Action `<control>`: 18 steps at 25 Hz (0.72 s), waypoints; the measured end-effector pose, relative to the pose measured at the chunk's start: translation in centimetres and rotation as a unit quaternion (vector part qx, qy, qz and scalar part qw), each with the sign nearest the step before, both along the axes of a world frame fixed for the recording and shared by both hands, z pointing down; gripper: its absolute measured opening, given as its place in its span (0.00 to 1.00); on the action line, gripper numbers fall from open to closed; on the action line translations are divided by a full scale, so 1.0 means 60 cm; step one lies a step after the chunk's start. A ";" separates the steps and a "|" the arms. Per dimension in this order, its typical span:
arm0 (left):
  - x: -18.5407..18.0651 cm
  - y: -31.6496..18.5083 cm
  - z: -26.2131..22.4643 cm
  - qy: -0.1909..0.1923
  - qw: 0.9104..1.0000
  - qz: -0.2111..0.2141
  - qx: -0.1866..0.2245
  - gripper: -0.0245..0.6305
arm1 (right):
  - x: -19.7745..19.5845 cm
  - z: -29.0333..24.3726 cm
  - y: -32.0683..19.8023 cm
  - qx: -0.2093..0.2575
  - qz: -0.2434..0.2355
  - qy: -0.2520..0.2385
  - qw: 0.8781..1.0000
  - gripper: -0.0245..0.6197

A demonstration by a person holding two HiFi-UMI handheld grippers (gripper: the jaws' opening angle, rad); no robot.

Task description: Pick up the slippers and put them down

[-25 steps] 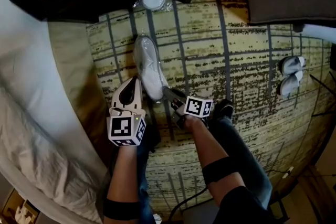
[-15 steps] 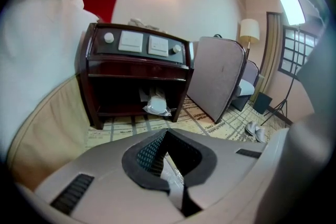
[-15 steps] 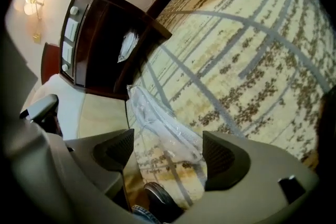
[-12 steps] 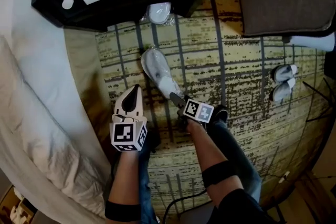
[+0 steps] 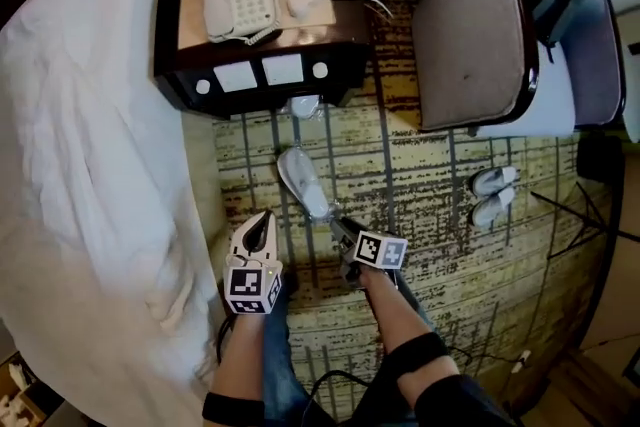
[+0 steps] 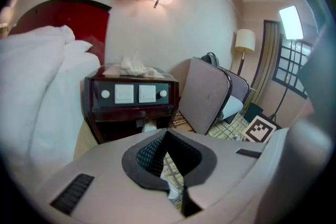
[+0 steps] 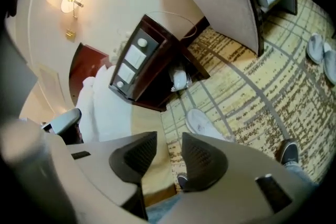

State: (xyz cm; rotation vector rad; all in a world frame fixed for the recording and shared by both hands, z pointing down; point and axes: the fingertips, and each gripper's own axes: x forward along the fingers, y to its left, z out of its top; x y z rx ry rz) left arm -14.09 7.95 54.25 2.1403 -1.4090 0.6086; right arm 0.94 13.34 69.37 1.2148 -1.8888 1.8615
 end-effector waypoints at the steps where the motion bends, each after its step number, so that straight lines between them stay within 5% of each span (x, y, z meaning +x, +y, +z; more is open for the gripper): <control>1: 0.000 0.003 -0.038 0.000 1.000 0.000 0.001 0.04 | 0.007 -0.047 -0.008 0.011 -0.005 0.004 1.000 0.21; 4: 0.003 0.012 -0.161 -0.001 1.000 0.008 0.008 0.04 | 0.031 -0.197 -0.035 0.045 -0.018 0.015 0.999 0.04; 10: -0.001 -0.002 -0.375 -0.018 0.999 0.031 0.039 0.04 | 0.059 -0.459 -0.106 0.142 -0.072 0.035 0.987 0.04; 18: -0.035 -0.003 -0.541 -0.009 0.998 0.007 0.064 0.04 | 0.111 -0.686 -0.131 0.243 -0.124 0.123 0.954 0.04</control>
